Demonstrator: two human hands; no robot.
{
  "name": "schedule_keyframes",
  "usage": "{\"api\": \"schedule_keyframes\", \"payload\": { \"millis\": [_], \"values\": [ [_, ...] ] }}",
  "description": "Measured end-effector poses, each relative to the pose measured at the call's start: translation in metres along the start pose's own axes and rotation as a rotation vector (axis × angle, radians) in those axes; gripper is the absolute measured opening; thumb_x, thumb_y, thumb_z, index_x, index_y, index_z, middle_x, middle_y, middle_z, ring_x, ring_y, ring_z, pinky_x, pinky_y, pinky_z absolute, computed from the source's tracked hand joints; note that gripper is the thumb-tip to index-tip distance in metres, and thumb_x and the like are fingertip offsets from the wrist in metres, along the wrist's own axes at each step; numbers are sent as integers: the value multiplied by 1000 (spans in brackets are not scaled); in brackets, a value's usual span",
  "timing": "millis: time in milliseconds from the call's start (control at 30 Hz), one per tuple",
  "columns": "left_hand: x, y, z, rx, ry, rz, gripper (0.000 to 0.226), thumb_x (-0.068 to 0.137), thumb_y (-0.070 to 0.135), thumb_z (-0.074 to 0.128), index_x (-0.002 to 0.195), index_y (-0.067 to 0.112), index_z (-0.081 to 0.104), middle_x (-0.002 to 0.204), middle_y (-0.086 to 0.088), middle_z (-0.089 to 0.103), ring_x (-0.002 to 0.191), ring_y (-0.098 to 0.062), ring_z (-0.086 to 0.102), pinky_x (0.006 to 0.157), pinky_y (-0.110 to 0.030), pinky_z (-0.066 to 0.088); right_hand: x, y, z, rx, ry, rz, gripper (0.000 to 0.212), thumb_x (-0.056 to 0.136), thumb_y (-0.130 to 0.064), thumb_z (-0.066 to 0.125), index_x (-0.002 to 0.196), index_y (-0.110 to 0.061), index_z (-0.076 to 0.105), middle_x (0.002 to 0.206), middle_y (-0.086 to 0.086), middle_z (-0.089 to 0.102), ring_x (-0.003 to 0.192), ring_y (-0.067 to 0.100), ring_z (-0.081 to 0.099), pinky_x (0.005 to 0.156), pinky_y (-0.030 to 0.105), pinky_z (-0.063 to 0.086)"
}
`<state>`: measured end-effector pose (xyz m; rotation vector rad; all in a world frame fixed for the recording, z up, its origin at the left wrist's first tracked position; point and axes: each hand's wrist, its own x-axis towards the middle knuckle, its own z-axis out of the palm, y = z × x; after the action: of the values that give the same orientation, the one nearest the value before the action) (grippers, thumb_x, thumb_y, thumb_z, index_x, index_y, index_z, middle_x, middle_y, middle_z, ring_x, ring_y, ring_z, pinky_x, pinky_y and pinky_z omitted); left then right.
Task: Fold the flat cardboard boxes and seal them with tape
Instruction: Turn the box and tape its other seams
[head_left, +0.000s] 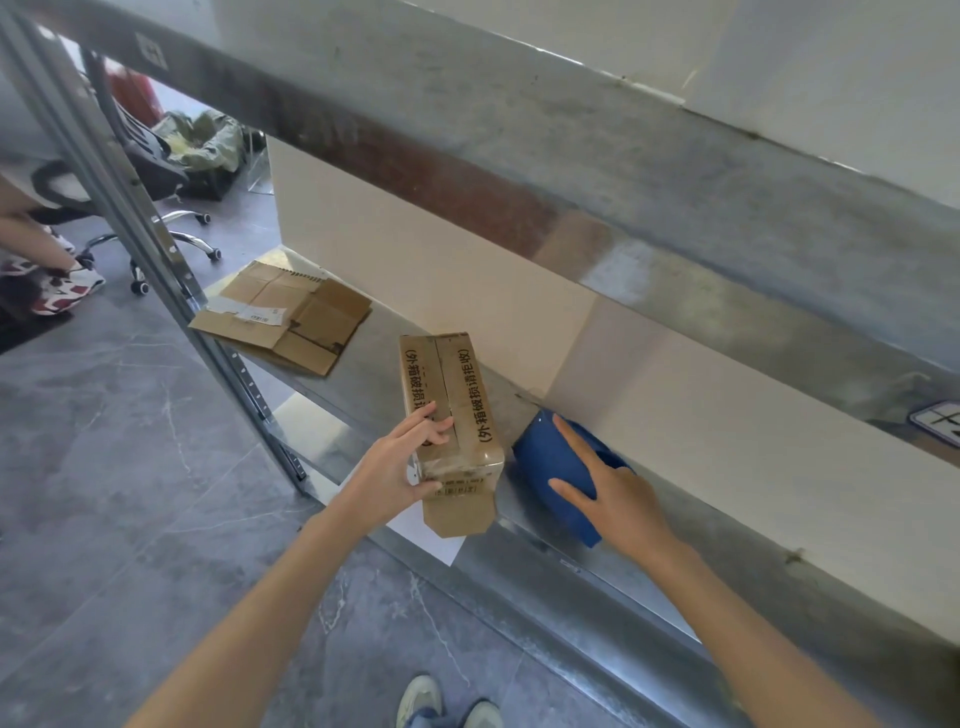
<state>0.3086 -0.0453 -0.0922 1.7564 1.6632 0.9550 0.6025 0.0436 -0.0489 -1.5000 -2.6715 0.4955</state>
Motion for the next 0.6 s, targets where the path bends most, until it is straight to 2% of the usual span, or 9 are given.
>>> {"api": "schedule_keyframes", "payload": {
  "millis": [67,133,200,300,367,467,533,567,600],
  "values": [
    [0,-1,2,-20,13,-4,53,75,10,84,117,28,57,140,44,32,145,8,17,110,-38,43,-2,11,8,60,7,38,75,97,-55,48,146,-62,-8,64,-1,56,52,12,51,54,29,47],
    [0,-1,5,-39,37,-22,52,75,9,84,116,26,58,141,40,34,146,7,18,110,-41,43,-2,18,14,75,16,64,74,96,-57,49,149,-59,-2,58,-7,52,46,9,50,46,21,40],
    [1,-1,8,-47,58,-34,51,74,8,84,116,21,60,142,36,36,146,6,18,111,-43,43,0,23,19,81,37,89,71,94,-58,50,150,-56,4,51,-8,46,42,7,47,43,19,34],
    [3,1,11,-39,68,-52,50,74,7,84,116,17,59,145,23,42,146,6,16,112,-46,41,2,28,28,97,69,89,71,93,-60,51,147,-59,6,50,-7,46,44,7,49,43,21,36],
    [4,3,14,-32,82,-63,49,73,6,84,114,15,59,145,20,43,146,6,16,113,-46,40,6,32,32,155,102,90,67,92,-60,51,144,-62,8,55,-5,52,49,7,53,46,23,41],
    [5,7,18,-13,126,-57,48,72,3,84,112,13,59,141,32,39,144,12,15,113,-37,40,12,35,33,241,111,91,62,92,-63,48,141,-66,11,70,-5,64,53,5,57,60,32,52],
    [7,10,22,-12,154,-47,49,71,1,84,111,13,59,137,38,36,143,12,17,111,-33,41,14,34,33,263,127,80,59,93,-61,48,142,-62,15,98,-6,67,74,5,62,71,31,50],
    [7,11,23,-14,161,-41,49,71,0,83,111,13,59,137,39,36,144,11,17,111,-32,41,14,34,33,261,142,71,60,93,-58,50,144,-59,18,111,-7,61,88,8,61,78,29,46],
    [7,11,23,-14,163,-34,49,71,0,83,111,14,58,138,38,36,144,10,17,110,-33,41,14,34,33,247,157,66,61,93,-56,52,145,-56,20,116,-6,54,98,12,56,83,29,42]
  ]
}}
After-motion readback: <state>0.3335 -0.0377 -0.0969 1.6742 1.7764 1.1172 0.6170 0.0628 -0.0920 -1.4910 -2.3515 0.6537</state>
